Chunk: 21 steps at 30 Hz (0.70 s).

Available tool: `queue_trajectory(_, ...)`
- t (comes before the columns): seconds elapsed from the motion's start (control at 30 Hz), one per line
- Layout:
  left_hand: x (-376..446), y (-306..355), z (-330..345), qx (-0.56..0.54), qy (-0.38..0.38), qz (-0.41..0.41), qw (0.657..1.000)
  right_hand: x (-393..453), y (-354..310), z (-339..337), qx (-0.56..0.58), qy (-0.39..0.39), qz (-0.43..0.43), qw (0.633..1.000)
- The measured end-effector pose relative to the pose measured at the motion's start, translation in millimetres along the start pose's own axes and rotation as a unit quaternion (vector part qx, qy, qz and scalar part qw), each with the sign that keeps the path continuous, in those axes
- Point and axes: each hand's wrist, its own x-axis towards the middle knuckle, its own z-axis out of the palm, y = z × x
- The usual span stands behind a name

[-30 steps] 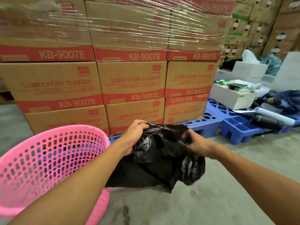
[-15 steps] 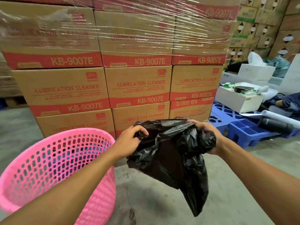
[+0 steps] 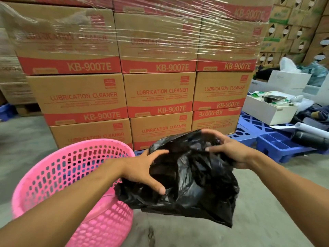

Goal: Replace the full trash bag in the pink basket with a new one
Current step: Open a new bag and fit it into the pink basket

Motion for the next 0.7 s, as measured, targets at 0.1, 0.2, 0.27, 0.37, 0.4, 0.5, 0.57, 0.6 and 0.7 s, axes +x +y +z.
queue_trajectory(0.1, -4.6, 4.1, 8.9, 0.088, 0.009, 0.018, 0.996, 5.1, -9.6, 3.1, 0.21, 0.089, -0.101, 0.968)
queue_trajectory(0.2, -8.1, 4.2, 13.4, 0.187, 0.014, 0.024, 0.982, 9.5, -12.6, 6.3, 0.135, 0.154, -0.058, 0.977)
queue_trajectory(0.27, -8.7, -1.4, 12.8, 0.22, 0.035, 0.008, 0.975, 6.8, -12.2, 7.7, 0.011, 0.172, -0.023, 0.985)
queue_trajectory(0.37, -6.1, -10.8, 9.5, 0.216, 0.1, -0.029, 0.971, 0.3, -14.7, 12.9, -0.181, 0.092, 0.029, 0.979)
queue_trajectory(0.4, -4.4, -13.0, 7.0, 0.215, 0.115, -0.046, 0.969, -4.5, -14.9, 16.4, -0.254, 0.021, 0.054, 0.965)
queue_trajectory(0.5, -0.4, -16.5, -2.3, 0.164, 0.136, -0.107, 0.971, -9.0, -10.8, 29.8, -0.453, -0.163, 0.172, 0.859)
queue_trajectory(0.57, -0.2, -18.8, -9.3, 0.1, 0.131, -0.135, 0.977, -8.0, 1.0, 40.3, -0.634, -0.165, 0.165, 0.738)
queue_trajectory(0.6, -0.8, -19.7, -12.6, 0.075, 0.13, -0.14, 0.979, -4.2, 6.6, 42.2, -0.673, -0.139, 0.153, 0.71)
queue_trajectory(0.7, 0.1, -21.6, -19.8, 0.02, 0.162, -0.132, 0.978, 6.5, 20.5, 36.0, -0.561, -0.08, 0.143, 0.812)
